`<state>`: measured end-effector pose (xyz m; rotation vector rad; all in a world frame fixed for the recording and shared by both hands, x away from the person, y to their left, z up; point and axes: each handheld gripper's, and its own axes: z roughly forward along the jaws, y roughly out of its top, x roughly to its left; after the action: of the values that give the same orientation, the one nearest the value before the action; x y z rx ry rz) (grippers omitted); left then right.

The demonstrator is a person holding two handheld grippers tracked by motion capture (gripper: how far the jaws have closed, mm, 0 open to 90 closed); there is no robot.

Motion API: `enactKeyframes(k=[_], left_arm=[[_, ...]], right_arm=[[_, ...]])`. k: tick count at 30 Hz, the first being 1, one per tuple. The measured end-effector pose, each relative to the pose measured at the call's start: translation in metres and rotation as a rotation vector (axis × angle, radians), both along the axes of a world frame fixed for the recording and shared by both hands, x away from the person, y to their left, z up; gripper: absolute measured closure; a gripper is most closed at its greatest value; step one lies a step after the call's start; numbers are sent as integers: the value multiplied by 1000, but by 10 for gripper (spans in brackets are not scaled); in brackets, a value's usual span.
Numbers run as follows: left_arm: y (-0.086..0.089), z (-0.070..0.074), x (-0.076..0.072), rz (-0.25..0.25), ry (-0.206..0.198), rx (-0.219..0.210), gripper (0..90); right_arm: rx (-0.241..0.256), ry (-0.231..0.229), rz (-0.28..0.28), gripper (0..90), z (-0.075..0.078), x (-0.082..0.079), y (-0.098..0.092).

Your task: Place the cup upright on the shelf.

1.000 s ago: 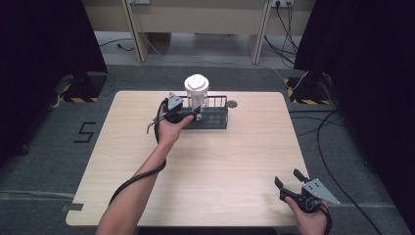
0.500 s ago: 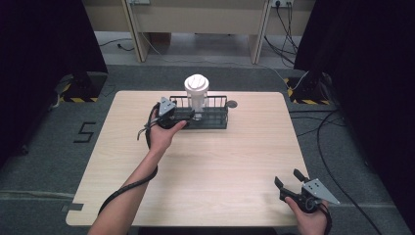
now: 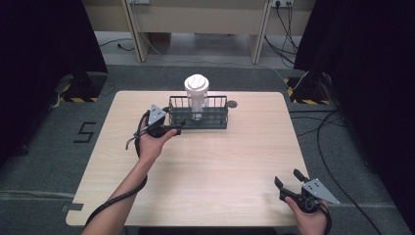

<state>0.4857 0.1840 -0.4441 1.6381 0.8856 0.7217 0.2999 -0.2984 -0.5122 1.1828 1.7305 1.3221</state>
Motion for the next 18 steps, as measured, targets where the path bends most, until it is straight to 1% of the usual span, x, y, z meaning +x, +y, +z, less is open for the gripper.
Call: enactKeyframes(k=[9,18], left_arm=[[10,-4,-14,1,-5,3,146],[24,-8,-32,3,-9,3,146]], right_arm=[[-3,-1,0,206,0,0,0],[-4,0,-1,206,0,0,0]])
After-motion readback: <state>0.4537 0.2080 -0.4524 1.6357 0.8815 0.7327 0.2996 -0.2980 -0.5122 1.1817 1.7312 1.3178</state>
